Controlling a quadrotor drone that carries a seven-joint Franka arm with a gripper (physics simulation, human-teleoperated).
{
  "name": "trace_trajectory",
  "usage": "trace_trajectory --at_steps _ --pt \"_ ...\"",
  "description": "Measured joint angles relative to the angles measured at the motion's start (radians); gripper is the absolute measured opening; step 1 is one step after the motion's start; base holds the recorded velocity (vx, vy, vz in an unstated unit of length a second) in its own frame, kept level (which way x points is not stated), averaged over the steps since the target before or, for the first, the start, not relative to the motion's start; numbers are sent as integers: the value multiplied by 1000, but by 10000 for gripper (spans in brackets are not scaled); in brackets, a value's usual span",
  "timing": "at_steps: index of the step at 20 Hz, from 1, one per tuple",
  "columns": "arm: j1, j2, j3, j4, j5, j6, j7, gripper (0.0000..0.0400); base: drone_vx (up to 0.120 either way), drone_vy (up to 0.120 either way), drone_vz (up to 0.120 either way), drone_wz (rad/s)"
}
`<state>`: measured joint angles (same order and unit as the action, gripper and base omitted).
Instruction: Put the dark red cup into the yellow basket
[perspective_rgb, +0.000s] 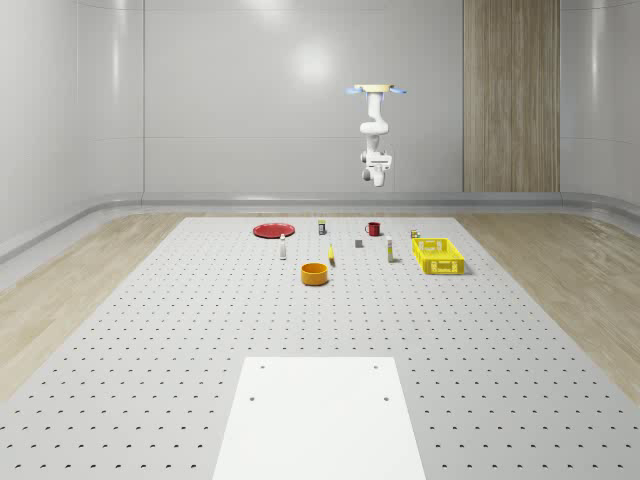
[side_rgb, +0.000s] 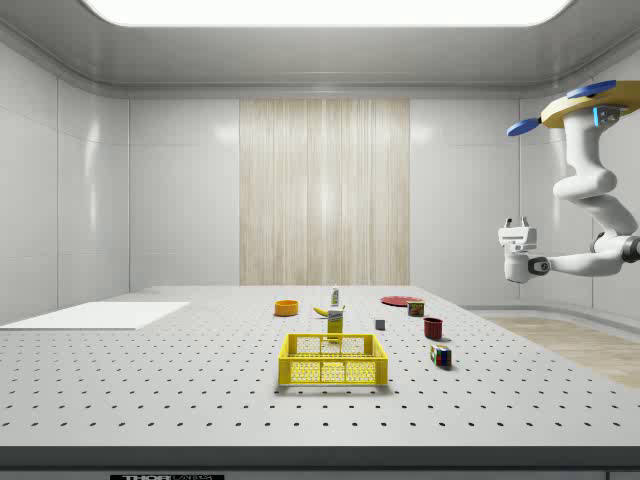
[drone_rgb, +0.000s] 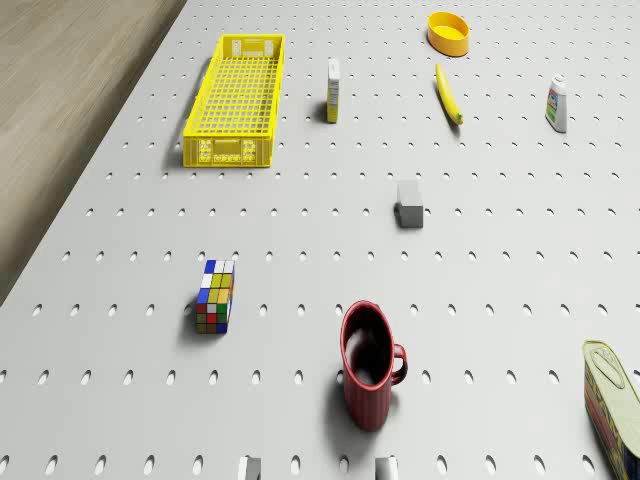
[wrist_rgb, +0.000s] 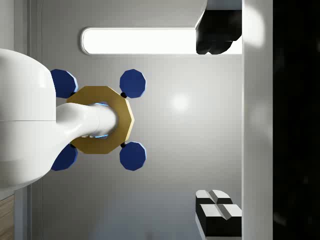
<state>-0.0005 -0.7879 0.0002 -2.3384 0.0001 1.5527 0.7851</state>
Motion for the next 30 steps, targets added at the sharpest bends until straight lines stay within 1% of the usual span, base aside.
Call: trace_trajectory --at_steps 3,5,7,8,13,18,26,30 --pt "-2 7 1 63 1 -53 -1 400 0 -13 0 0" --pt "-2 19 1 106 1 -84 -1 400 0 -120 0 0" --pt "-3 33 2 149 1 -111 -2 400 100 -100 0 0" --pt "-3 40 2 170 1 -124 -2 400 0 0 0 0" --pt "-5 69 3 248 2 -168 -2 400 120 0 0 0" --pt "-6 82 3 283 2 -187 -3 400 120 0 0 0" --pt "-7 85 4 296 2 -190 -3 400 120 0 0 0" --pt "-7 84 4 295 2 -188 -3 400 120 -110 0 0"
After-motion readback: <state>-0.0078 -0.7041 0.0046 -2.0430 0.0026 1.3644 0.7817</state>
